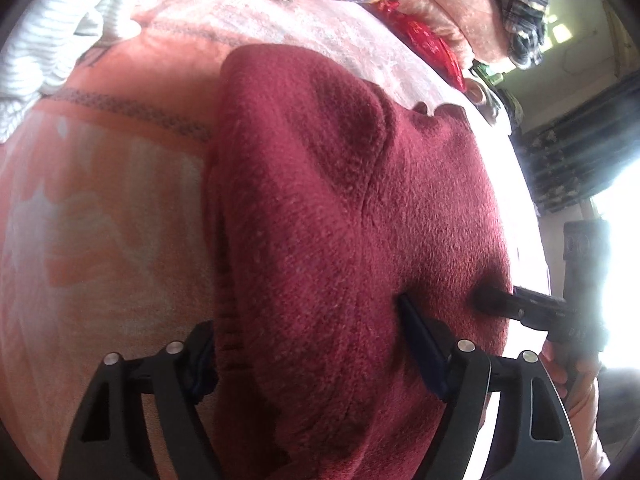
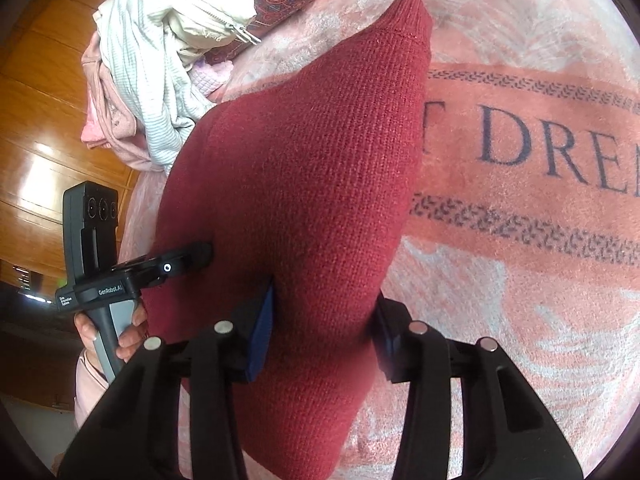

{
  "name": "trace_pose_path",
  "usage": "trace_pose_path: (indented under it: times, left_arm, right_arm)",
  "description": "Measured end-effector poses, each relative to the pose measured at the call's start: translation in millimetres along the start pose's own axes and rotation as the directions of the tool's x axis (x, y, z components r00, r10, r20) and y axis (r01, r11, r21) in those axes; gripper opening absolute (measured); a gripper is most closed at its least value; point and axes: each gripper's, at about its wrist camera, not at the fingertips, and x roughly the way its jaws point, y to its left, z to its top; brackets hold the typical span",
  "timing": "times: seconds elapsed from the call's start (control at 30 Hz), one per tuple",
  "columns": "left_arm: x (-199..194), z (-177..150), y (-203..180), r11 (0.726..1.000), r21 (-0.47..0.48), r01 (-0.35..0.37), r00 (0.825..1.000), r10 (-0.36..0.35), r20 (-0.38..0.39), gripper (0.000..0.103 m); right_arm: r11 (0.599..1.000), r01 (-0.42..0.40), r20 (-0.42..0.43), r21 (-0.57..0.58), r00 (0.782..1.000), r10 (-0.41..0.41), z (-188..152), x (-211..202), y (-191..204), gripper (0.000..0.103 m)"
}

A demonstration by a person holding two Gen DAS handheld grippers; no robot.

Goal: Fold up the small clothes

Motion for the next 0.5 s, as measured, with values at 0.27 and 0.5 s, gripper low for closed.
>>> trace_pose_path:
  times: [0.27,0.5]
  left_arm:
    - [-14.8,-11.1,-16.5,0.999,0.033,0.028,0.999,-0.029,0.042,0.047]
    - [-7.7,-37.4,-66.5,0.988,0.074,0.135,0.991,-0.136,0.009,0.047]
  right_arm:
    - [0.997,0.013,0.044,-0.075,0.999,-0.009,-9.0,-28.9,13.0,0.033]
    - [0.991,0.076,0.068,-0.114,0.995,-0.069,-40.1,-87.2,3.8,0.033]
